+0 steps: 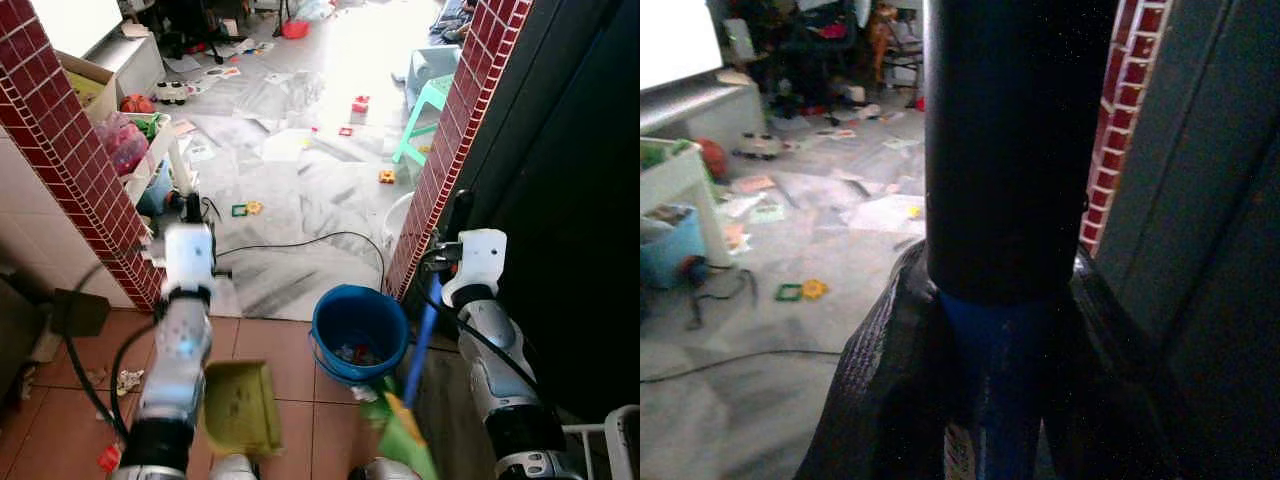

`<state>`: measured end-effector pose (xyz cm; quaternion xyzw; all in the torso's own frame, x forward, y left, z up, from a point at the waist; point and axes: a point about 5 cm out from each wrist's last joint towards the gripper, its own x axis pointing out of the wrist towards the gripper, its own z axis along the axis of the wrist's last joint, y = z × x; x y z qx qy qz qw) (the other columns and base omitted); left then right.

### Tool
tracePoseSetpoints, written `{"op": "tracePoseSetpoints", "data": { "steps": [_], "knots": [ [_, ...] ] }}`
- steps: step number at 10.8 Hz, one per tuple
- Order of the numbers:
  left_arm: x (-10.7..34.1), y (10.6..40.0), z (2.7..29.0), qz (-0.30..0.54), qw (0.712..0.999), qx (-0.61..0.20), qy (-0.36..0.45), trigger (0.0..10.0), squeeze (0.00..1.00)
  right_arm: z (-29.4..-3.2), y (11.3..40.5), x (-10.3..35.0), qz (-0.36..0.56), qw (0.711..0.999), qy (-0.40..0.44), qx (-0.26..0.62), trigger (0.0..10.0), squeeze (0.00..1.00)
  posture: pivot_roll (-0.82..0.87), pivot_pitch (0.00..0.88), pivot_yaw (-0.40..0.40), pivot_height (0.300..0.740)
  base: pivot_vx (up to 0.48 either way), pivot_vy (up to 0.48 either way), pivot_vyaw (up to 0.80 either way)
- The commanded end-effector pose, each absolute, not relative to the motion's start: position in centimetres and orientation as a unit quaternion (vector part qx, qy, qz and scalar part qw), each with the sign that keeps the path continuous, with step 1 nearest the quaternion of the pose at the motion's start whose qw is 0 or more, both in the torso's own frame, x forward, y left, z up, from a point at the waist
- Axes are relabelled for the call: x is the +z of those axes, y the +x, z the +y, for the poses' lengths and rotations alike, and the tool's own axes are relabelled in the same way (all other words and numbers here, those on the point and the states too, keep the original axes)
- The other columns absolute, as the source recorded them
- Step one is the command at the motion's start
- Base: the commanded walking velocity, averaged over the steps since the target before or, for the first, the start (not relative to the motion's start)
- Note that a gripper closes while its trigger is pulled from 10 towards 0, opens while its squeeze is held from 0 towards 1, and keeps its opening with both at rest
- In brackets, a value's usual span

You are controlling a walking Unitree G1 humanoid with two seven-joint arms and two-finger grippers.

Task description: Sweep floor

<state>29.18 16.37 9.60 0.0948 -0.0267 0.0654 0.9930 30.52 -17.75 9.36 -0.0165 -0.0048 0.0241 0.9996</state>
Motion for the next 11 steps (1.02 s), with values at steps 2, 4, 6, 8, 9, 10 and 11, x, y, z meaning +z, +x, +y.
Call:
{"op": "tracePoseSetpoints", "data": {
  "steps": [2,4,6,8,9,10,11],
  "knots": [
    [9.1,28.9,16.5,-0.019,0.994,0.071,0.083,10.0,0.00,-17.0,30.7,10.7,-0.020,0.998,0.026,0.050,10.0,0.00,-0.09,0.000,0.005,0.740,0.000,0.000,0.00],
    [8.7,29.0,16.5,-0.008,0.992,0.083,0.090,10.0,0.00,-15.9,30.9,11.5,-0.016,0.994,0.063,0.089,10.0,0.00,-0.09,0.000,0.000,0.740,0.000,0.000,0.00],
    [8.1,29.0,16.3,0.004,0.994,0.076,0.074,10.0,0.00,-15.1,30.8,11.6,-0.001,0.987,0.099,0.129,10.0,0.00,-0.09,0.000,-0.003,0.740,0.000,0.000,0.00],
    [7.7,28.8,16.5,0.013,0.995,0.078,0.060,10.0,0.00,-14.6,30.3,11.6,0.011,0.981,0.102,0.163,10.0,0.00,-0.09,0.000,-0.004,0.740,0.000,0.000,0.00],
    [7.7,28.9,16.4,0.013,0.996,0.071,0.060,10.0,0.00,-14.7,30.2,11.4,0.016,0.982,0.093,0.162,10.0,0.00,-0.09,0.000,-0.004,0.740,0.000,0.000,0.00],
    [7.7,28.9,16.3,0.015,0.997,0.059,0.050,10.0,0.00,-14.9,30.1,11.1,0.016,0.985,0.062,0.157,10.0,0.00,-0.09,0.000,-0.003,0.740,0.000,0.480,0.00],
    [7.7,28.9,16.3,0.016,0.997,0.057,0.051,10.0,0.00,-15.0,30.1,11.2,0.012,0.987,0.049,0.150,10.0,0.00,-0.08,0.000,-0.002,0.740,0.000,0.480,0.00]
  ]
}}
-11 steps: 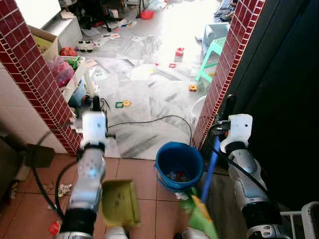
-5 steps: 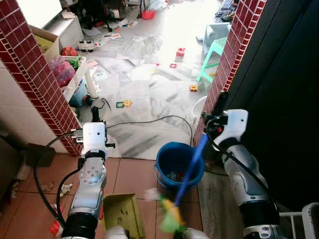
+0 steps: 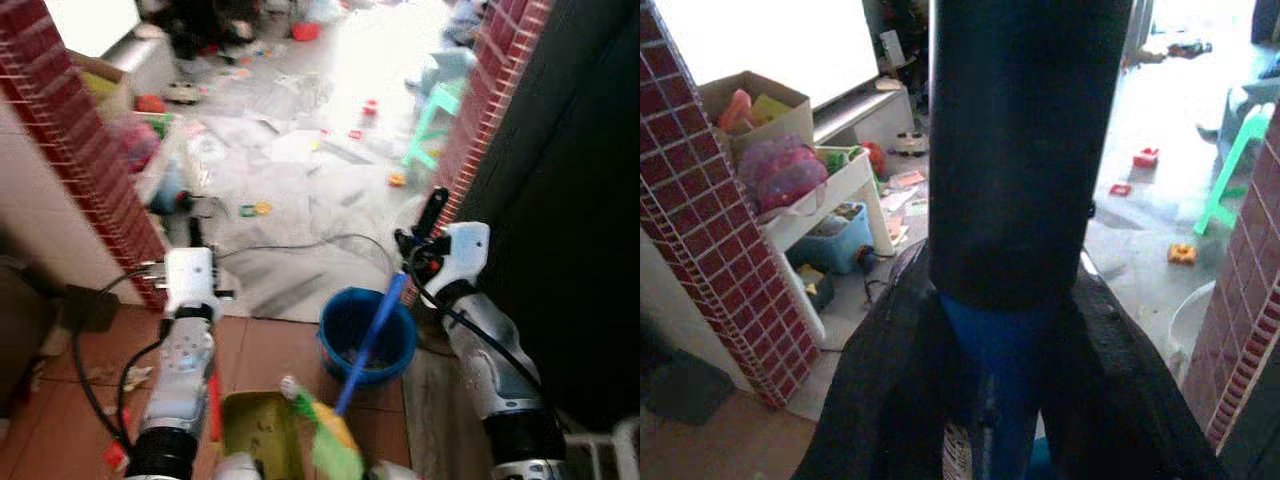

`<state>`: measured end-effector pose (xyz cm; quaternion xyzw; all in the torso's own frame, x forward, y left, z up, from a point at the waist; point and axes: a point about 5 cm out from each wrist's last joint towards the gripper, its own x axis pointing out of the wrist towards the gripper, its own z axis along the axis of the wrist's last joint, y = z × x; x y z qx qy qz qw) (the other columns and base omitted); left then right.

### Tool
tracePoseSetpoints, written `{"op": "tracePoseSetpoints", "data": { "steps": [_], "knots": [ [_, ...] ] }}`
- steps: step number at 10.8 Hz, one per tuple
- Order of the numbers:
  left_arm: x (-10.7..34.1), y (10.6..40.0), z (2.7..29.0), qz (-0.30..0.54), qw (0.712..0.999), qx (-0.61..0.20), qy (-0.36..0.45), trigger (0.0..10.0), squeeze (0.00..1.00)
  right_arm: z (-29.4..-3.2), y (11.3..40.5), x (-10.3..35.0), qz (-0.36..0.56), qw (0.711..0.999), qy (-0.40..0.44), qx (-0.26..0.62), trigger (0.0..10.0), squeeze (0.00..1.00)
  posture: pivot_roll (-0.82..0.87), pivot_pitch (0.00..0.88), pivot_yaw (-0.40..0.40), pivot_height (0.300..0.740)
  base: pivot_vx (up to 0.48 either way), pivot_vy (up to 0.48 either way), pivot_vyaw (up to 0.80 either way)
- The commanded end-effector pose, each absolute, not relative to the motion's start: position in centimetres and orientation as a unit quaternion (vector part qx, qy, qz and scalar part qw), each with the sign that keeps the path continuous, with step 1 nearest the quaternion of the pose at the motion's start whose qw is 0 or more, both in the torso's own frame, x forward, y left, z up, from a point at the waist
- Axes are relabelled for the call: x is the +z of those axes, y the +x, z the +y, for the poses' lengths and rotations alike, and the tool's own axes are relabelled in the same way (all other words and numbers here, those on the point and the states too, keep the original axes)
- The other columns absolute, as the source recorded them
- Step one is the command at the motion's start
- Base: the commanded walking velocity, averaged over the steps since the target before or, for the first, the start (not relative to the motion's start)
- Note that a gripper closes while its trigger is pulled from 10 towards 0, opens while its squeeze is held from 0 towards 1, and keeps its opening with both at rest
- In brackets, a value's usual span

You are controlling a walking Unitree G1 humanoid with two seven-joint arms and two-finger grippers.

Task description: Sweep floor

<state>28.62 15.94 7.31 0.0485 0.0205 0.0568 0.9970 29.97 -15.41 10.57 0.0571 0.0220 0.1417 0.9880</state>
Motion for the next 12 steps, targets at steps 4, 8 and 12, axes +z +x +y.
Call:
{"op": "tracePoseSetpoints", "data": {
  "steps": [4,8,12],
  "knots": [
    [7.5,28.9,16.2,0.020,0.997,0.048,0.051,10.0,0.00,-15.1,29.5,10.1,0.016,0.987,-0.013,0.160,10.0,0.00,-0.08,0.000,-0.003,0.740,0.000,0.480,0.00],
    [7.7,29.2,16.0,0.023,0.998,0.039,0.050,10.0,0.00,-14.9,29.6,9.7,0.015,0.986,-0.033,0.160,10.0,0.00,-0.07,0.000,0.000,0.740,0.000,0.480,0.00],
    [8.7,29.9,16.4,0.013,0.996,0.040,0.072,10.0,0.00,-14.5,29.8,9.6,0.015,0.983,-0.052,0.176,10.0,0.00,-0.07,0.000,0.005,0.740,0.000,0.120,0.00]
  ]
}}
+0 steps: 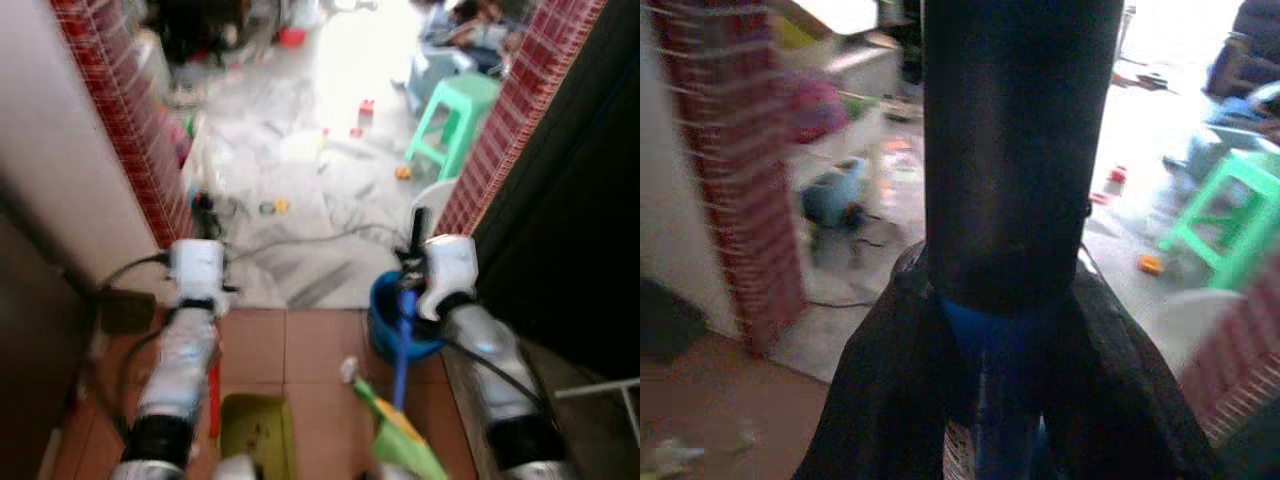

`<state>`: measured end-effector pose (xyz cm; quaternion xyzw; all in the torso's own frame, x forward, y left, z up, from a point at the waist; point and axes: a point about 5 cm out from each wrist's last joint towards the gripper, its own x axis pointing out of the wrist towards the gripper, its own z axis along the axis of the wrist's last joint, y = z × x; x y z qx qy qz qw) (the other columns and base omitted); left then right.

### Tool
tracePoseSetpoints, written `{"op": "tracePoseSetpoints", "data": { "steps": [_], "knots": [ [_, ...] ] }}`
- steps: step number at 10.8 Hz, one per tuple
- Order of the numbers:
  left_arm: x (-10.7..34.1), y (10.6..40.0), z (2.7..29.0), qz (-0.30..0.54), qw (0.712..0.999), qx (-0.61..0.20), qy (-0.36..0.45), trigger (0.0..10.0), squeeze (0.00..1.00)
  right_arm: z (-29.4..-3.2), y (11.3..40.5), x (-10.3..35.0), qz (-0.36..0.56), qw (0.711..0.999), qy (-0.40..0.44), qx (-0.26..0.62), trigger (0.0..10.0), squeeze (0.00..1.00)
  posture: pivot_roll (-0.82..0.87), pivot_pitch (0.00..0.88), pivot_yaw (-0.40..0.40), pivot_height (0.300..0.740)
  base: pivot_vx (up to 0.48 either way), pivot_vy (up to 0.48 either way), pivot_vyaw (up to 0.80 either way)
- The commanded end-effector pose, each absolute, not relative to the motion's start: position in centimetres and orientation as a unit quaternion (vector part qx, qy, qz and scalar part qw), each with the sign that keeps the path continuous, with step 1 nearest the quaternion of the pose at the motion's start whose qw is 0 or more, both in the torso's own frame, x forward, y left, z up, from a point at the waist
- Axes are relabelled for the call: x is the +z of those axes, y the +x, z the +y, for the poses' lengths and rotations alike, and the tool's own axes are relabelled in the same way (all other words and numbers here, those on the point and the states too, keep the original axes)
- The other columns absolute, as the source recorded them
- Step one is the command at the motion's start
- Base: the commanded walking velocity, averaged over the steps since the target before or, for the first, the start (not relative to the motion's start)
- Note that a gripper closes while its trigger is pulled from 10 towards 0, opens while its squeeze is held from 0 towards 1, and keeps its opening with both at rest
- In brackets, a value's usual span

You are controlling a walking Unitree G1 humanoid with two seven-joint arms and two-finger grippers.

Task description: Sweep floor

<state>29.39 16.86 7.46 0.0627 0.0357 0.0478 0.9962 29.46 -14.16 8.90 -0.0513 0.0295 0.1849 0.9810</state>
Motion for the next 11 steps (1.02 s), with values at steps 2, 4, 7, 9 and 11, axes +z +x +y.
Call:
{"op": "tracePoseSetpoints", "data": {
  "steps": [2,4,7,9,11],
  "knots": [
    [8.6,29.8,16.2,0.009,0.997,0.049,0.065,10.0,0.00,-12.8,28.9,9.6,0.036,0.959,-0.043,0.277,10.0,0.00,-0.07,0.000,-0.001,0.740,0.000,0.000,0.00],
    [8.6,29.9,15.7,0.008,0.997,0.047,0.057,10.0,0.00,-10.7,28.0,10.7,0.035,0.929,-0.023,0.368,10.0,0.00,-0.08,0.000,-0.006,0.740,0.000,0.000,0.00],
    [8.4,29.9,15.3,0.009,0.998,0.042,0.054,10.0,0.00,-9.8,29.2,15.7,-0.075,0.932,-0.003,0.355,10.0,0.00,-0.08,0.000,-0.007,0.740,0.000,0.000,0.00],
    [8.5,29.9,14.5,0.004,0.998,0.032,0.054,10.0,0.00,-11.0,31.3,19.5,-0.153,0.954,-0.004,0.258,10.0,0.00,-0.08,0.000,-0.007,0.740,0.000,0.000,0.00],
    [8.3,29.8,14.3,0.006,0.998,0.032,0.053,10.0,0.00,-12.9,32.4,21.3,-0.193,0.965,-0.024,0.175,10.0,0.00,-0.07,0.000,-0.002,0.740,0.000,0.000,0.00]
  ]
}}
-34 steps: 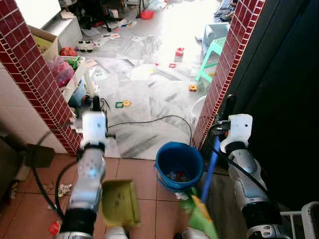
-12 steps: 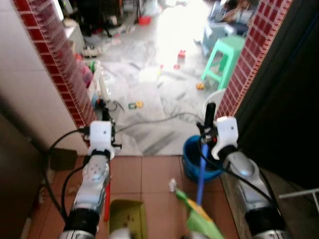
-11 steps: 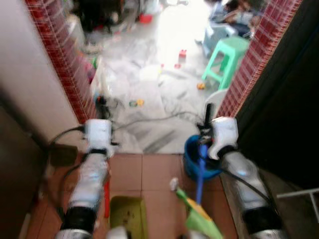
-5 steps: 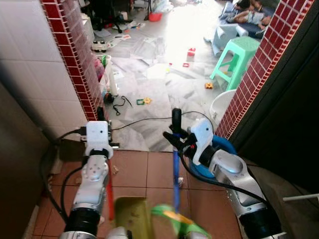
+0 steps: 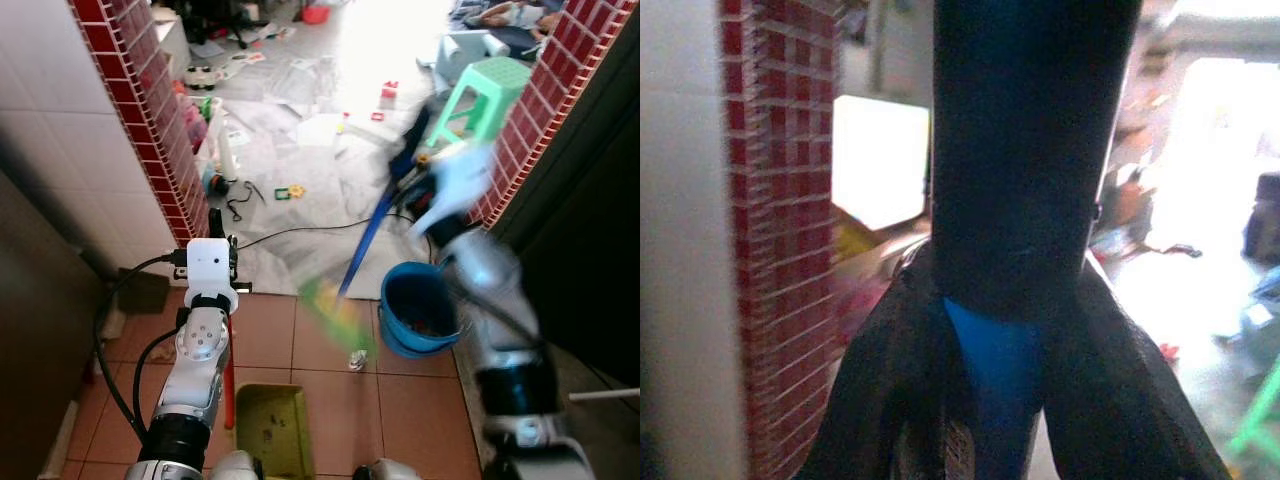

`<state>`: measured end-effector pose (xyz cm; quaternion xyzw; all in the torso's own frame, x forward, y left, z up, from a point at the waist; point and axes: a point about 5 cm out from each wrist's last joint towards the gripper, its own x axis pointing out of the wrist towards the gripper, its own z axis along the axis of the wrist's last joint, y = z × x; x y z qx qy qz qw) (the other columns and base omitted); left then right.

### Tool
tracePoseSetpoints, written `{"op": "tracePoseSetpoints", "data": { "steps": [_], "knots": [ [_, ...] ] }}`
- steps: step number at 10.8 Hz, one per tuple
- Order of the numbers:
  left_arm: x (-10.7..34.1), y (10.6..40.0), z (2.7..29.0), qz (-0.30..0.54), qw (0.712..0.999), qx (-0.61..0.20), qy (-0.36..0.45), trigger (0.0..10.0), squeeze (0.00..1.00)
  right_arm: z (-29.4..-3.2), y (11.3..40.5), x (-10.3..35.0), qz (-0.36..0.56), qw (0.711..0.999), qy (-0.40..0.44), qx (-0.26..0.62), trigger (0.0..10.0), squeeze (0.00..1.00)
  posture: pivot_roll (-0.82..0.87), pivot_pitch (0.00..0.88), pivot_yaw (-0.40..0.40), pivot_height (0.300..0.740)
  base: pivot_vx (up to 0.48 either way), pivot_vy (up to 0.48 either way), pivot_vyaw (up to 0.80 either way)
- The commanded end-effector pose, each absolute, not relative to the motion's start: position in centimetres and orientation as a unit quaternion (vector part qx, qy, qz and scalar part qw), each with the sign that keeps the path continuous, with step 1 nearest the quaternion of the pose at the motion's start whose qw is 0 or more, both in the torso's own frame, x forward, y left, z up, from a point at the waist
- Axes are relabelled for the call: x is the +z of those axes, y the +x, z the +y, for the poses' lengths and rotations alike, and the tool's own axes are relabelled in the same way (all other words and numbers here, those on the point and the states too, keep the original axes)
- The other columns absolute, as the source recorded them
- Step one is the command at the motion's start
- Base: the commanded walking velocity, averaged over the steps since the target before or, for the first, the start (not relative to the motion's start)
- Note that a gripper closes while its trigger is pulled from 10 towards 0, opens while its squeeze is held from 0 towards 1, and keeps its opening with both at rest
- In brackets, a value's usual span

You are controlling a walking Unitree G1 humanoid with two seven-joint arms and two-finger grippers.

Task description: Sweep floor

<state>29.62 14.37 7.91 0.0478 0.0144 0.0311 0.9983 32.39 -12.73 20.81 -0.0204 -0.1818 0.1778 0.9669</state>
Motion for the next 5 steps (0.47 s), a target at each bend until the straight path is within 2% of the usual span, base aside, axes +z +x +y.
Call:
{"op": "tracePoseSetpoints", "data": {
  "steps": [1,3,5],
  "knots": [
    [8.3,29.8,14.2,0.003,0.998,0.025,0.052,10.0,0.00,-13.6,32.7,21.2,-0.198,0.968,-0.046,0.150,10.0,0.00,-0.07,0.000,-0.001,0.740,0.000,0.000,0.00],
    [8.4,29.8,14.3,0.002,0.998,0.028,0.055,10.0,0.00,-13.9,32.4,19.4,-0.187,0.966,-0.094,0.150,10.0,0.00,-0.06,0.000,0.002,0.740,0.000,0.000,0.00],
    [8.0,29.7,15.3,-0.009,0.997,0.057,0.058,10.0,0.00,-13.7,31.7,16.4,-0.152,0.973,-0.097,0.147,10.0,0.00,-0.05,0.000,0.009,0.740,0.000,0.000,0.00]
  ]
}}
